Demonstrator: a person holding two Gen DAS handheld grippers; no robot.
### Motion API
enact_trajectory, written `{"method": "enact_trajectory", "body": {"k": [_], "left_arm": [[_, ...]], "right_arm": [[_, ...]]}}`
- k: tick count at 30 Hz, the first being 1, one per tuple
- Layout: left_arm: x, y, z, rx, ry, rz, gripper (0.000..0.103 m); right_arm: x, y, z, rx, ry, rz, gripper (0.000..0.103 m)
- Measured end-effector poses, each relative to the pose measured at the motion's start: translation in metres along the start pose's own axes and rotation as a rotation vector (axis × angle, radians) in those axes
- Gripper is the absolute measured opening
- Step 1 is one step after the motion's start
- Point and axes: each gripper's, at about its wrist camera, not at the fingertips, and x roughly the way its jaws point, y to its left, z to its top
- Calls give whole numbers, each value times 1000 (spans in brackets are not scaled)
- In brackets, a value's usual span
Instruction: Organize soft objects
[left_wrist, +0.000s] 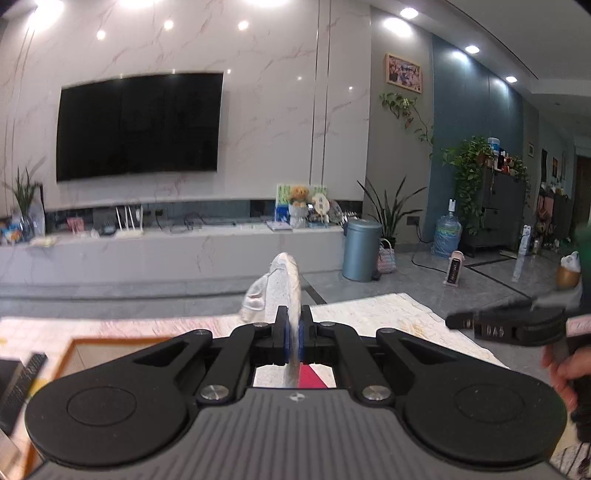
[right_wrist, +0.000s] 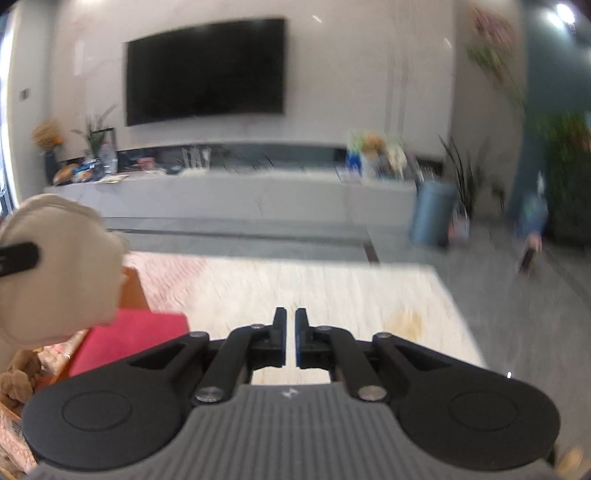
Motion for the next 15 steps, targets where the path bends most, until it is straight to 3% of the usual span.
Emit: {"method": "enact_trajectory", "body": {"k": [1, 3, 4, 5, 10, 13, 15], "left_arm": [[3, 1, -1, -14, 9, -8, 5], [7, 2, -3, -26, 14, -26, 5], [5, 3, -5, -21, 11, -37, 5], [5, 2, -6, -11, 9, -45, 5], [7, -3, -11, 5, 11, -65, 5], [9, -5, -14, -9, 19, -96, 5], [11, -6, -16, -24, 35, -131, 5]], "right_arm": [[8, -6, -7, 27, 18, -11, 8], [25, -16, -21, 59, 75, -32, 44], [35, -20, -26, 61, 100, -37, 69], [43, -23, -32, 64, 113, -40, 81], [96, -49, -62, 142, 238, 14, 94], [122, -53, -74, 163, 305, 70, 95], [138, -50, -80, 122, 324, 37, 95]]}}
